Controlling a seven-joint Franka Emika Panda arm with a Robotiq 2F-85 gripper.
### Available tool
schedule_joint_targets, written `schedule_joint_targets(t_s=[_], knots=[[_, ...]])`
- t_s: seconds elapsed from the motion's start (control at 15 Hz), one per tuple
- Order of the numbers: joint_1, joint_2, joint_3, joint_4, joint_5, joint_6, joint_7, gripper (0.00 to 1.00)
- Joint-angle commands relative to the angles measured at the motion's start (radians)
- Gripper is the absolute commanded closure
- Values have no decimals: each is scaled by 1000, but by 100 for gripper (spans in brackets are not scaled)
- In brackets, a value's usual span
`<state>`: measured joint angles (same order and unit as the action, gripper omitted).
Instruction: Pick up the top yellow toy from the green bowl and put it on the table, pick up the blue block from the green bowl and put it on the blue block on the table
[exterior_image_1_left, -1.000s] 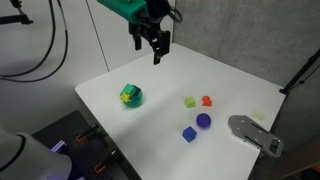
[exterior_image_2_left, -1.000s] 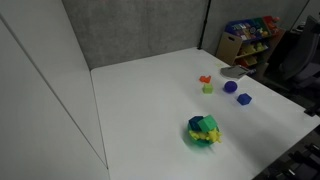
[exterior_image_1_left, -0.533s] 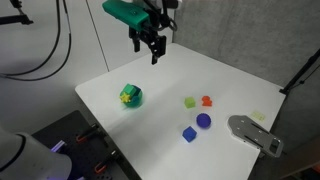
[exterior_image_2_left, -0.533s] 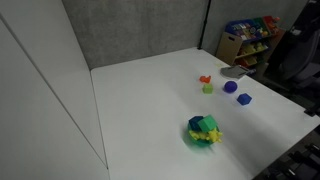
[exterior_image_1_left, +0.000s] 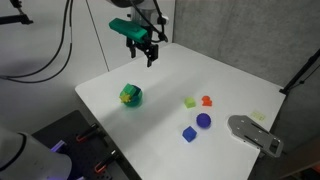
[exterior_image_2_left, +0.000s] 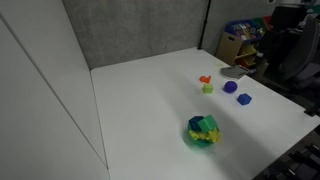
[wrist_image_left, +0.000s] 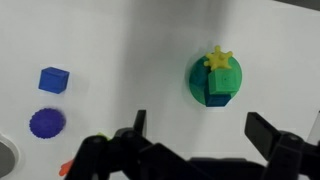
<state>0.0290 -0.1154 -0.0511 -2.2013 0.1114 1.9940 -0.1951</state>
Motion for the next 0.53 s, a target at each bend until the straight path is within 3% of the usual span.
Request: schedule_joint_targets(t_s=[0.0,0.47], knots=[[14,77,29,-5,69,66,-45,0],[50,220,119,-83,149,249,-40,0]])
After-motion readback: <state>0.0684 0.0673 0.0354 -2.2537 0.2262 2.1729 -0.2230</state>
